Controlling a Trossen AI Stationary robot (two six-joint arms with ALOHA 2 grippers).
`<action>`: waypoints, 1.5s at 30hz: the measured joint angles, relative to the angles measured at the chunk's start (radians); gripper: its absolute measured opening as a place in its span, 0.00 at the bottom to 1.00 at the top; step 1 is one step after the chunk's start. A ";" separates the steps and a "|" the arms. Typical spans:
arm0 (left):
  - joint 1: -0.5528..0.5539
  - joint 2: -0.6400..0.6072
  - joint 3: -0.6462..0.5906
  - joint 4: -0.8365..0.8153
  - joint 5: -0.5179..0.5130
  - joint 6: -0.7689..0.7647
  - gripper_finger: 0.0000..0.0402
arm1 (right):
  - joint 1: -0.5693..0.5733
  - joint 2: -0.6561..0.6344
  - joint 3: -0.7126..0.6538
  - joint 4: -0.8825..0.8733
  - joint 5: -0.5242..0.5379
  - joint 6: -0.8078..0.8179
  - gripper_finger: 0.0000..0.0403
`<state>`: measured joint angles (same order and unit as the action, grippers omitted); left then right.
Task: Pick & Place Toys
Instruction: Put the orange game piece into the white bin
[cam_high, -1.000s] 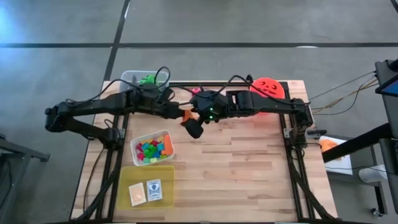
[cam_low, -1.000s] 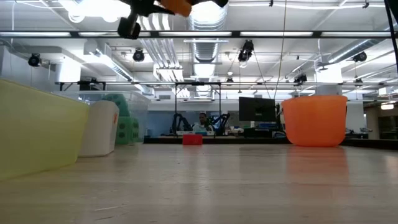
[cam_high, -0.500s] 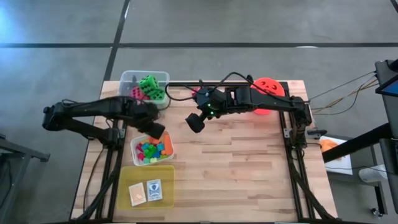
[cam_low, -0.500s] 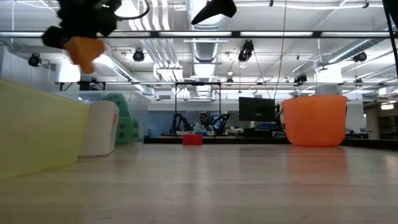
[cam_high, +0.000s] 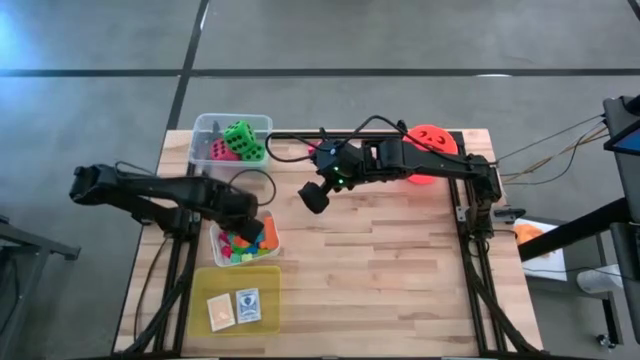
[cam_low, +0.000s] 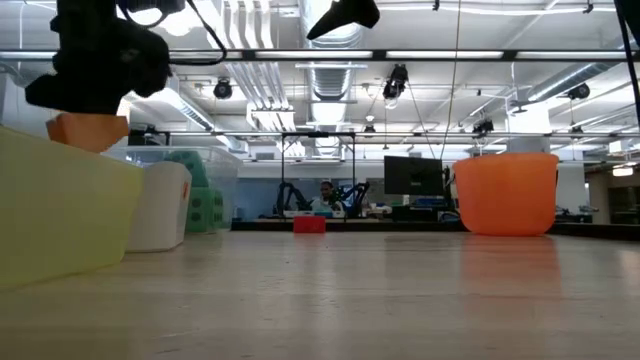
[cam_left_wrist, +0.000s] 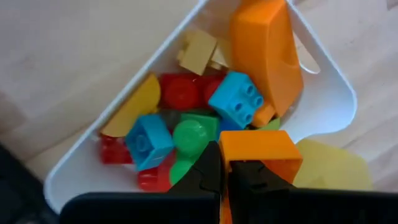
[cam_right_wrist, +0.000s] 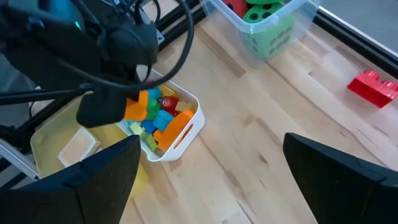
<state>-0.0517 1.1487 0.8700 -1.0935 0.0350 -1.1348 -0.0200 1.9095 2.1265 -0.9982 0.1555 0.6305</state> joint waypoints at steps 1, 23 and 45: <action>-0.008 0.000 -0.014 0.018 0.004 -0.008 0.00 | 0.000 0.000 0.000 0.000 0.000 -0.002 0.97; -0.068 -0.003 -0.170 0.194 0.051 -0.082 0.00 | 0.000 0.000 0.000 0.000 0.001 -0.005 0.97; -0.064 -0.007 -0.154 0.208 0.158 -0.153 0.70 | -0.084 0.013 -0.006 -0.019 -0.012 -0.210 0.97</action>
<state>-0.1154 1.1418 0.7162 -0.8856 0.1933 -1.2877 -0.1038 1.9225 2.1201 -1.0172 0.1435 0.4206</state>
